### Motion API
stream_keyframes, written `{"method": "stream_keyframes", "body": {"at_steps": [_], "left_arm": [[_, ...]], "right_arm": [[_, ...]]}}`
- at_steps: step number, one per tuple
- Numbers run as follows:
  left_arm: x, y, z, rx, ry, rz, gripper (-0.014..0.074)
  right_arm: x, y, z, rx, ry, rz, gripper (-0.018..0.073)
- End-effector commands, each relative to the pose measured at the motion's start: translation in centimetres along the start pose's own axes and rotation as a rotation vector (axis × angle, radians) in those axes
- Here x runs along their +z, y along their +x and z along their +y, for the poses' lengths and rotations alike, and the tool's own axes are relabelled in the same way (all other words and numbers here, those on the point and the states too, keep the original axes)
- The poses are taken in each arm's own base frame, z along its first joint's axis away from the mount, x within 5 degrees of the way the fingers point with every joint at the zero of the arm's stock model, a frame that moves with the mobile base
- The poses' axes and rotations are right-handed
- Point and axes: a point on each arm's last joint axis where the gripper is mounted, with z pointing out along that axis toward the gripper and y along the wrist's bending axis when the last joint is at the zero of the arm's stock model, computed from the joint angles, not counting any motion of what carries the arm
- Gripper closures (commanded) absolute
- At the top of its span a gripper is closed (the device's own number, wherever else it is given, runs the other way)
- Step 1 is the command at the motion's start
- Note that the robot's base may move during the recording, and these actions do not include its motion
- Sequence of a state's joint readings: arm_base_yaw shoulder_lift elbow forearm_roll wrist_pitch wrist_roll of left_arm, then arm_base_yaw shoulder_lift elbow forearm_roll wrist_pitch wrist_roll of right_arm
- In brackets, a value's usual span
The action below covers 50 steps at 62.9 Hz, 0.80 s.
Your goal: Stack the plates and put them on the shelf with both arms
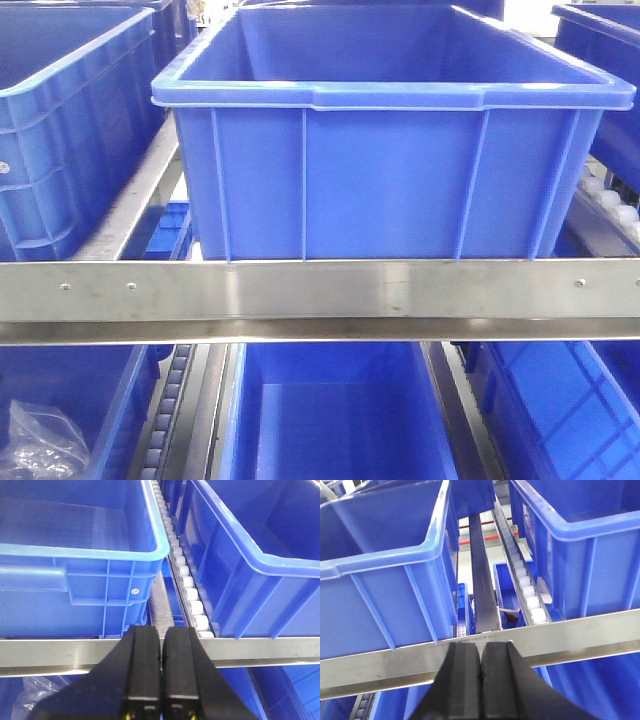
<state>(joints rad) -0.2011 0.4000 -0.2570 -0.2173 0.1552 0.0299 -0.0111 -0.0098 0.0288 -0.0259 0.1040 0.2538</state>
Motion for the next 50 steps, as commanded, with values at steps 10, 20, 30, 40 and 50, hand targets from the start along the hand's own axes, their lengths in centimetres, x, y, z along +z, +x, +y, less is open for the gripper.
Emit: {"method": "stream_keyframes", "body": {"at_steps": [10, 20, 30, 40, 50], "left_arm": [[-0.13, -1.75, -0.2, -0.009, 0.007, -0.111, 0.051], [-0.13, -1.75, -0.2, -0.009, 0.007, -0.111, 0.051], [-0.13, -1.75, -0.2, -0.009, 0.007, -0.111, 0.051], [-0.13, -1.75, -0.2, -0.009, 0.007, -0.111, 0.051], [-0.13, -1.75, -0.2, -0.009, 0.007, -0.111, 0.051]], "right_arm": [[-0.32, -1.32, 0.29, -0.015, -0.02, -0.111, 0.051], [-0.31, -1.31, 0.28, -0.015, -0.02, -0.11, 0.051], [-0.31, -1.31, 0.28, -0.015, -0.02, -0.11, 0.051], [-0.31, -1.31, 0.28, -0.015, -0.02, -0.11, 0.051], [-0.31, -1.31, 0.28, -0.015, -0.02, -0.11, 0.051]]}}
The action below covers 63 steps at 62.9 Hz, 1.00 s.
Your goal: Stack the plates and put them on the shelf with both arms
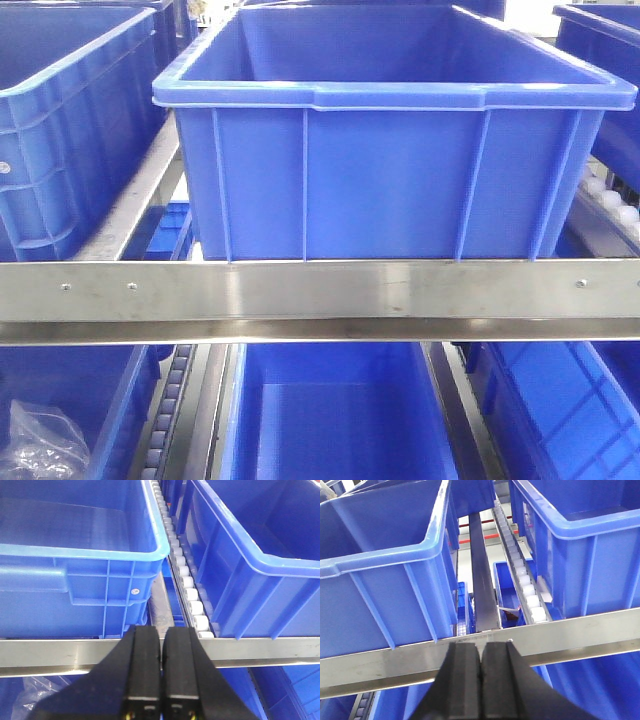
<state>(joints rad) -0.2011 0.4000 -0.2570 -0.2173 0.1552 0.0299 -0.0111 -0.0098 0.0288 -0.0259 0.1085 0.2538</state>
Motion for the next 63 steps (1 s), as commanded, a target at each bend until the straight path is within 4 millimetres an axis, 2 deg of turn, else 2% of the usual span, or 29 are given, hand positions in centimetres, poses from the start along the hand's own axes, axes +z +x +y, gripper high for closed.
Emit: {"method": "stream_keyframes", "body": {"at_steps": [1, 29, 39, 49, 63], "left_arm": [[-0.1, -1.7, -0.2, -0.009, 0.007, -0.111, 0.051], [-0.2, -1.9, -0.2, 0.027, 0.002, -0.129, 0.051], [-1.1, -1.7, 0.7, 0.019, -0.075, -0.256, 0.051], [-2.5, 0.4, 1.5, 0.022, -0.136, -0.381, 0.051], [-3.3, 4.2, 2.3, 0.034, -0.178, -0.44, 0.051]], "right_arm": [[-0.3, -1.4, 0.3, -0.015, -0.021, -0.114, 0.051], [-0.3, -1.4, 0.3, -0.015, -0.021, -0.114, 0.051], [-0.3, -1.4, 0.3, -0.015, -0.021, -0.114, 0.051], [-0.3, -1.4, 0.3, -0.015, -0.021, -0.114, 0.051], [-0.3, -1.4, 0.3, -0.015, -0.021, -0.114, 0.051]]}}
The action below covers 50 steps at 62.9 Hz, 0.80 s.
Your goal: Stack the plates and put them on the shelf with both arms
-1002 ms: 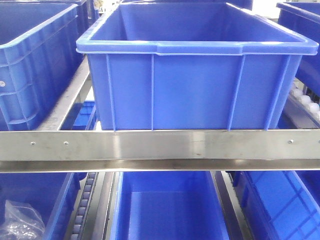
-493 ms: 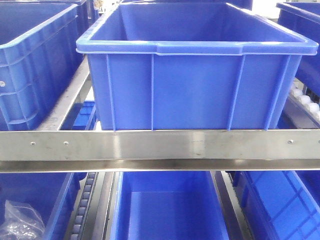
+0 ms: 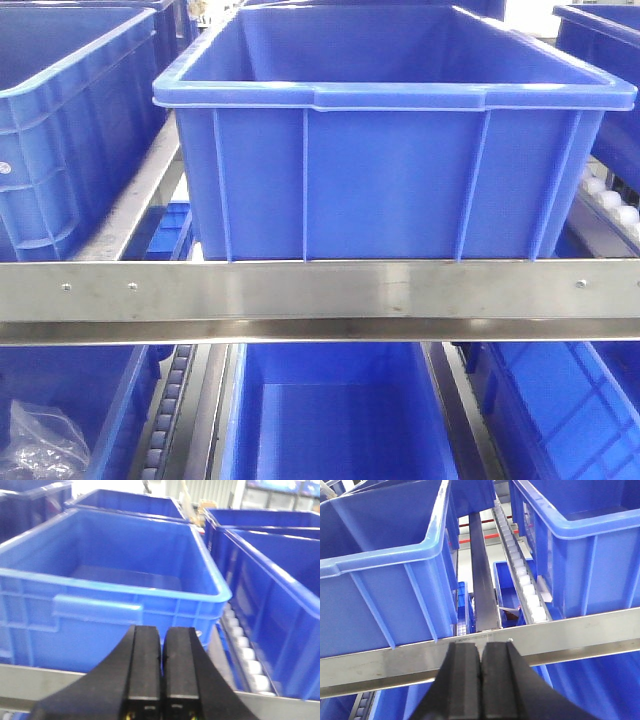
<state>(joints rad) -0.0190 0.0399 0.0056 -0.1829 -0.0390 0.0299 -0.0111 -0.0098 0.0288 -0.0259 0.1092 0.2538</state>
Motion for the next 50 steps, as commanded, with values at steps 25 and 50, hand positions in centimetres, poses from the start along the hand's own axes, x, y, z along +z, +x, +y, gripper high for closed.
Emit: {"method": "stream_keyframes", "body": {"at_steps": [25, 50], "left_arm": [[-0.5, 0.16, 0.13, 0.062, -0.008, -0.072, 0.051], [-0.5, 0.14, 0.12, 0.064, -0.008, -0.074, 0.051]], "right_arm": [[-0.32, -1.36, 0.3, -0.015, -0.021, -0.115, 0.051], [-0.32, -1.36, 0.3, -0.015, -0.021, -0.115, 0.051]]}}
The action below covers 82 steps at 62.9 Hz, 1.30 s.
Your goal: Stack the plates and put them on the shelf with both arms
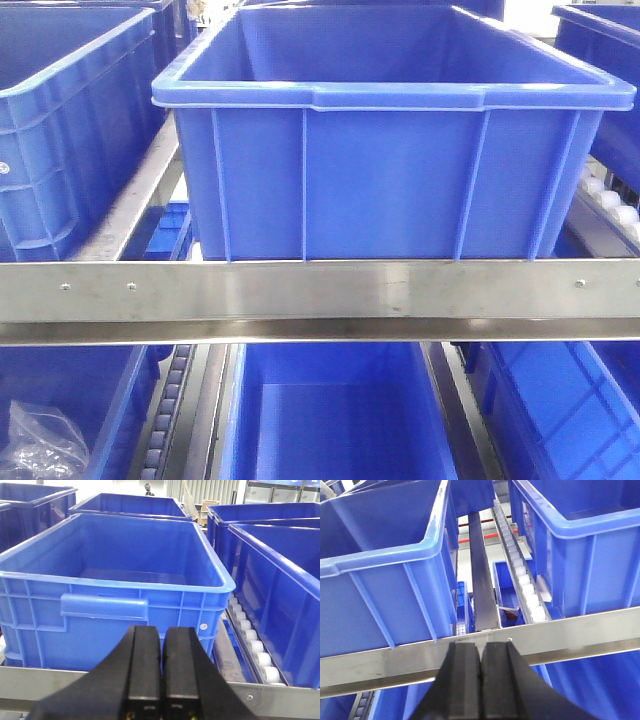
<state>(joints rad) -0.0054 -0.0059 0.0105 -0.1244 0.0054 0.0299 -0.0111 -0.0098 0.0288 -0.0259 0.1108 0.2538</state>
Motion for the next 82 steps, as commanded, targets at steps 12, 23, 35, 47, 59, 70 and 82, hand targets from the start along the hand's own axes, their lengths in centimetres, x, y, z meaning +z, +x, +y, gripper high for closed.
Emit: {"method": "stream_keyframes", "body": {"at_steps": [12, 23, 35, 47, 59, 70, 82], "left_arm": [[-0.12, -0.11, -0.02, 0.044, 0.006, -0.075, 0.051], [-0.12, -0.11, -0.03, 0.05, 0.007, -0.075, 0.051], [-0.12, -0.11, -0.03, 0.055, 0.007, -0.075, 0.051], [-0.12, -0.11, -0.03, 0.057, 0.007, -0.075, 0.051], [-0.12, -0.09, -0.03, 0.057, 0.007, -0.073, 0.051], [-0.12, -0.09, -0.03, 0.057, 0.007, -0.073, 0.051], [-0.12, -0.09, -0.03, 0.057, 0.007, -0.073, 0.051]], "right_arm": [[-0.32, -1.37, 0.3, -0.015, -0.022, -0.117, 0.051], [-0.32, -1.37, 0.3, -0.015, -0.022, -0.117, 0.051], [-0.32, -1.37, 0.3, -0.015, -0.022, -0.117, 0.051], [-0.32, -1.37, 0.3, -0.015, -0.022, -0.117, 0.051], [-0.32, -1.37, 0.3, -0.015, -0.022, -0.117, 0.051], [-0.32, -1.37, 0.3, -0.015, -0.022, -0.117, 0.051], [-0.32, -1.37, 0.3, -0.015, -0.022, -0.117, 0.051]]}}
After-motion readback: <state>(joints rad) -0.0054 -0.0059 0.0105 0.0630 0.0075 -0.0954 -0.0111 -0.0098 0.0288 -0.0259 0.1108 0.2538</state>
